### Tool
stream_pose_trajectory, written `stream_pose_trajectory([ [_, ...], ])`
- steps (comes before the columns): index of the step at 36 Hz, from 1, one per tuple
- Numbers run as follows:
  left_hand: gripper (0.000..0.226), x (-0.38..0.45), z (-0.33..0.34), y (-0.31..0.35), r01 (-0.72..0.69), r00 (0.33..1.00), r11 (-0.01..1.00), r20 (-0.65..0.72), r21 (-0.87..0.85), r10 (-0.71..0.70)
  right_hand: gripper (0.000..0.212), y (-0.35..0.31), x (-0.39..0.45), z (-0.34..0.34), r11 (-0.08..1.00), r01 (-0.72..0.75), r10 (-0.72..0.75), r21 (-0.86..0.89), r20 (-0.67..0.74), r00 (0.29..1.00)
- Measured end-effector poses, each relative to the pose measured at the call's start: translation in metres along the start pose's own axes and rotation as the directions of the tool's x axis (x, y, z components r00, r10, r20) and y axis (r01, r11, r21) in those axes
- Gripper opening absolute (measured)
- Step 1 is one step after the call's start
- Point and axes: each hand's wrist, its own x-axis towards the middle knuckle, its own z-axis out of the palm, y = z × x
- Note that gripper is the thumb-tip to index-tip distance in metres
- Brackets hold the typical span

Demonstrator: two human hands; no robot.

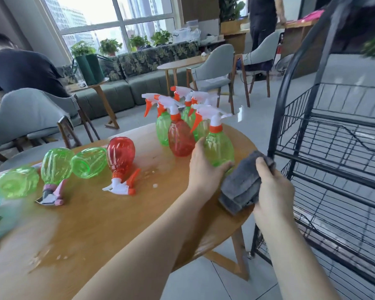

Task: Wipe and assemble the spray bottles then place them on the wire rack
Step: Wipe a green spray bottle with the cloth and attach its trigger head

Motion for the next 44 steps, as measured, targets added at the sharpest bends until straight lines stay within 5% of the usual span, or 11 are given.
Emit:
stream_pose_trajectory([
  [7,0.107,0.026,0.020,0.006,0.149,0.989,0.984,-0.010,-0.098,-0.151,0.024,-0.005,0.007,-0.009,1.000,-0.022,0.021,0.015,0.042,0.999],
  [13,0.114,0.030,0.025,0.009,0.157,0.987,0.987,-0.022,-0.020,-0.157,0.027,-0.006,0.009,-0.009,0.999,-0.017,0.020,-0.037,0.081,0.997],
  [25,0.087,-0.021,-0.057,-0.009,0.158,0.983,0.987,-0.099,0.029,-0.154,0.034,0.007,-0.044,0.018,0.959,0.118,-0.018,-0.257,0.362,0.932],
  [29,0.065,-0.066,-0.131,-0.023,0.147,0.977,0.989,-0.158,0.013,-0.143,0.078,0.014,-0.084,0.044,0.937,0.171,0.017,-0.305,0.528,0.849],
  [36,0.026,-0.154,-0.270,-0.063,0.201,0.924,0.974,-0.351,0.103,-0.154,0.033,0.039,-0.185,0.113,0.933,0.171,0.114,-0.316,0.710,0.695],
  [44,0.020,-0.222,-0.398,-0.119,0.326,0.825,0.924,-0.538,0.201,-0.174,0.032,0.084,-0.312,0.206,0.926,0.145,0.256,-0.349,0.862,0.438],
])
